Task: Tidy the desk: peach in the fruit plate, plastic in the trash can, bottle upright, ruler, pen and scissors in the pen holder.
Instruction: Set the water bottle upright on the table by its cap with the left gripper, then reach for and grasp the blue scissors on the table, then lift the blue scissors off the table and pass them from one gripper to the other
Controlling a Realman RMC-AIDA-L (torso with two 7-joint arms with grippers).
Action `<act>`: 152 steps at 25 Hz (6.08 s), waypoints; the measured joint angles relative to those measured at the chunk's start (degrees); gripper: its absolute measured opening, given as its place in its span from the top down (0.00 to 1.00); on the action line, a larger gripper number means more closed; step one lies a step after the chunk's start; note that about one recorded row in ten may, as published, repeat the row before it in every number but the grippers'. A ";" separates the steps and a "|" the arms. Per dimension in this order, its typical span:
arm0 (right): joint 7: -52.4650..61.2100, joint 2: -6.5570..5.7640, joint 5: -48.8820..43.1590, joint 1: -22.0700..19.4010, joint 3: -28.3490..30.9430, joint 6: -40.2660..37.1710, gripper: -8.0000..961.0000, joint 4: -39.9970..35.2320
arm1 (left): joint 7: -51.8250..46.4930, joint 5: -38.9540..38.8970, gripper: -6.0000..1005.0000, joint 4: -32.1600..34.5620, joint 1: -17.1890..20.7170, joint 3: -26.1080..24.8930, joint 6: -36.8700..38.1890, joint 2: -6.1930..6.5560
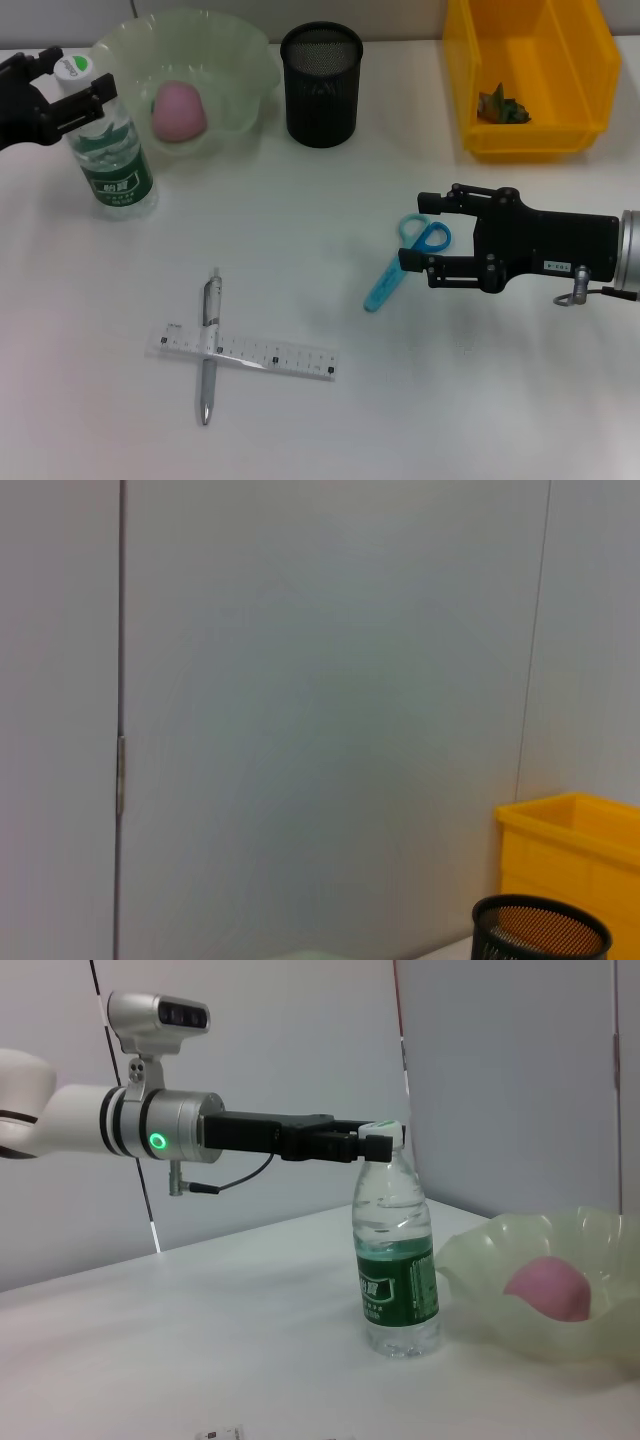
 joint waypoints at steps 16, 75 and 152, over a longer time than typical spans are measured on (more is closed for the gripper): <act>3.30 -0.11 1.28 0.35 0.76 -1.94 0.18 -0.60 | -8.77 -8.91 0.19 -0.44 2.45 3.87 22.59 1.52; 23.02 0.72 -38.21 25.47 -23.68 5.68 0.18 -11.94 | 4.20 1.31 0.19 -11.78 4.30 9.11 17.97 -0.76; 15.21 0.06 -21.83 17.72 -6.04 2.20 0.78 -14.17 | 3.47 -5.49 0.19 -14.37 3.56 6.76 19.65 -1.02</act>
